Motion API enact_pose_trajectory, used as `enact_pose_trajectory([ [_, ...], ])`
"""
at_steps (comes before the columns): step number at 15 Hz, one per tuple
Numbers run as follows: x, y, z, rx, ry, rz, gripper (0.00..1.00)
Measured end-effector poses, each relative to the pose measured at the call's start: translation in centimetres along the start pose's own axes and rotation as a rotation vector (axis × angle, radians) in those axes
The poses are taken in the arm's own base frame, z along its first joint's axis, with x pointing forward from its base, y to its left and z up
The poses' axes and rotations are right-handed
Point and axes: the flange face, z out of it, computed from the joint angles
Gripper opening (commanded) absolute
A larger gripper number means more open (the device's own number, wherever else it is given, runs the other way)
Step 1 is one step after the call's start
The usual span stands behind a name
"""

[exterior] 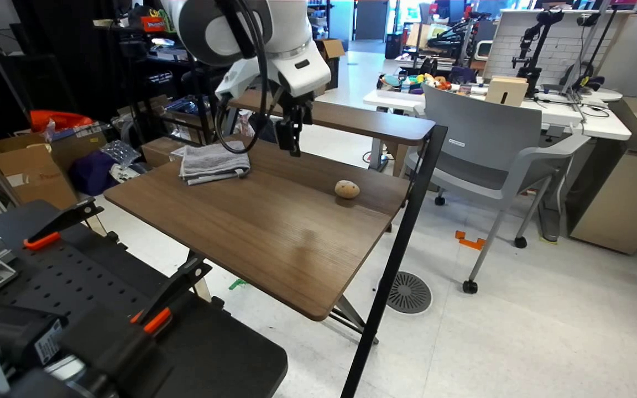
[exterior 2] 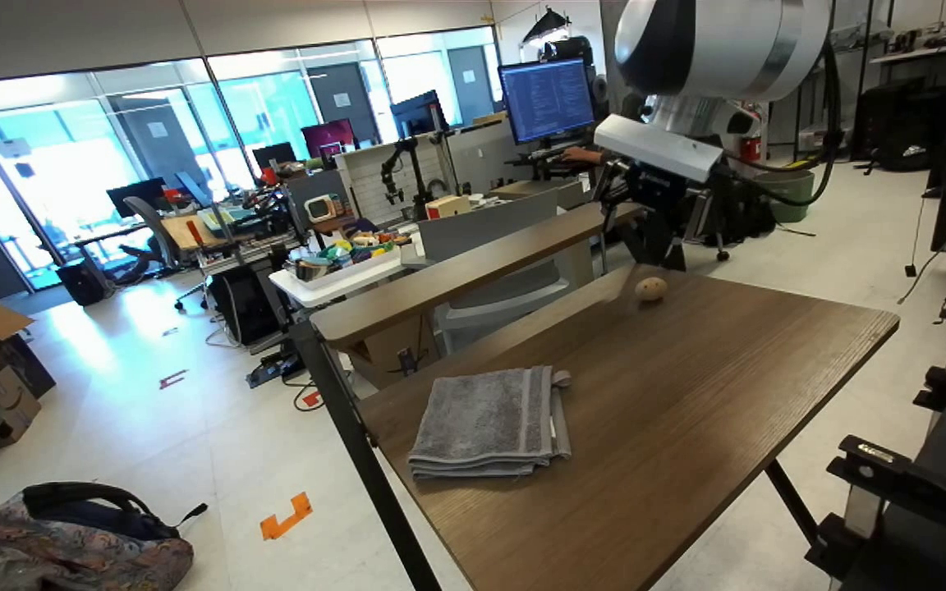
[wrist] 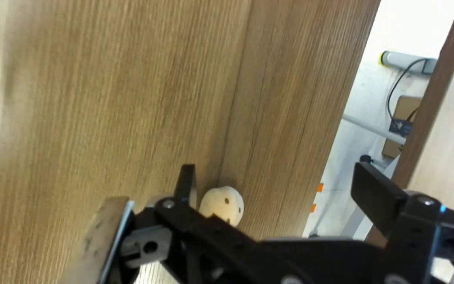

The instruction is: Wipe the table with the grey cloth

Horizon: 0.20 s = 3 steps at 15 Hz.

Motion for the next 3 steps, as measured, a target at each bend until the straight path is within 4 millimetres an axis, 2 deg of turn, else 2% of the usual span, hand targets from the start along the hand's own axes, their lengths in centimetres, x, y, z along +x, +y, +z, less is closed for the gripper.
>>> enact_pose_trajectory([
  [3, -1.2, 1.5, -2.0, -0.014, -0.100, -0.096, 1.00],
])
